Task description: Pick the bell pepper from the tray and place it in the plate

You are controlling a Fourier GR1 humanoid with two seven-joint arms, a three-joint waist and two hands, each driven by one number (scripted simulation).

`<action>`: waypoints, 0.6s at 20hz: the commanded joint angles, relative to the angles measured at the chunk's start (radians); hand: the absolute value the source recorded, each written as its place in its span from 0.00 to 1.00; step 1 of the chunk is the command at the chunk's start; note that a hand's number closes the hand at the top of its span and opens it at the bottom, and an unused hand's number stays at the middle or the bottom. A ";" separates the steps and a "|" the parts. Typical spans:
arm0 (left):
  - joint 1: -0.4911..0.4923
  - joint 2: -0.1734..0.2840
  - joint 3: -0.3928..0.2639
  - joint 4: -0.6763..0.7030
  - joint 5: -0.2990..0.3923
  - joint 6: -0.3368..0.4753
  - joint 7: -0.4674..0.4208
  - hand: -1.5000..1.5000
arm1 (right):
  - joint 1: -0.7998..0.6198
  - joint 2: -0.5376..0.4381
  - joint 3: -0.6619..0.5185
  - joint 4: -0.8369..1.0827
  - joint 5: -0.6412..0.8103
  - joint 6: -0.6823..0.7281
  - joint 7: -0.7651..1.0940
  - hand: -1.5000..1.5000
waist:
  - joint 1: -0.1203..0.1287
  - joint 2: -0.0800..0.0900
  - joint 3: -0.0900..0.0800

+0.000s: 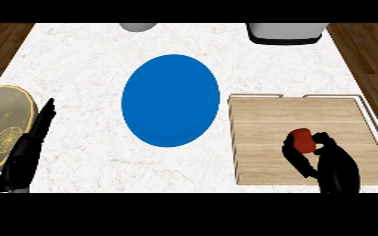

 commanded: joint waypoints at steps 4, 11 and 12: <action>0.041 -0.004 -0.007 -0.027 0.009 -0.029 -0.021 0.50 | 0.135 0.054 0.179 -0.322 0.426 0.006 0.271 1.00 | 0.011 0.011 0.012; 0.013 -0.017 0.008 0.005 -0.012 0.005 -0.019 0.50 | 0.118 0.075 0.384 -0.632 0.703 0.091 0.242 1.00 | 0.010 0.010 0.012; 0.002 0.007 0.021 0.025 0.001 -0.023 -0.037 0.50 | 0.085 0.068 0.392 -0.691 0.670 0.146 0.218 1.00 | 0.013 0.012 0.012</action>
